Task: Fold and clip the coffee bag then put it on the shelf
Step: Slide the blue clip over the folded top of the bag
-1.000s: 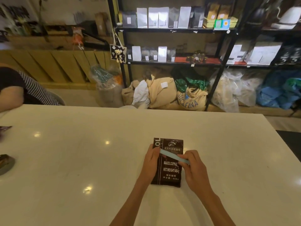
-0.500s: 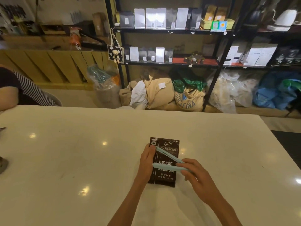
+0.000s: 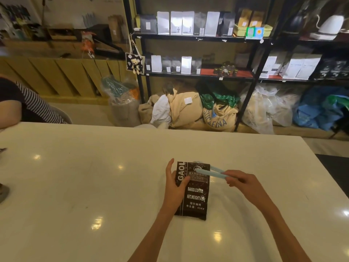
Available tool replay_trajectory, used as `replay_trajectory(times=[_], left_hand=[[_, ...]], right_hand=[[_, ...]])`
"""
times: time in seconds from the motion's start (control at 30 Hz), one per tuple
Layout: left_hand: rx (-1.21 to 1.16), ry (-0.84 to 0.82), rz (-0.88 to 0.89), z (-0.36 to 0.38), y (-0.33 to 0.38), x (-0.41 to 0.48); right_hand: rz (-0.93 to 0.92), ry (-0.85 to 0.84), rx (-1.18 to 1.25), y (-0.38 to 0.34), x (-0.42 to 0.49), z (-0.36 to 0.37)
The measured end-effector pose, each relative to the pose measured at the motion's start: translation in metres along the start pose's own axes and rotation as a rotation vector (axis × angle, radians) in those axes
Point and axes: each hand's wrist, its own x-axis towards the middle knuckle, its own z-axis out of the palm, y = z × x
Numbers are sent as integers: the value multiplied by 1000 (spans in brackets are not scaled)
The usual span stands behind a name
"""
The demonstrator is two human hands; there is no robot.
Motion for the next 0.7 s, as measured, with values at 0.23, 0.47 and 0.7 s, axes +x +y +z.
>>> replay_trajectory(times=[0.23,0.47,0.7], left_hand=[[-6,-10,-47,0,1,2],[23,-20,-98,-1,-4,9],[81,-14,-90,-3,-7,17]], right_hand=[[29,-43,55,-13,17,28],[81,-47,107,-16,27,47],[144,11,182,-12,35,62]])
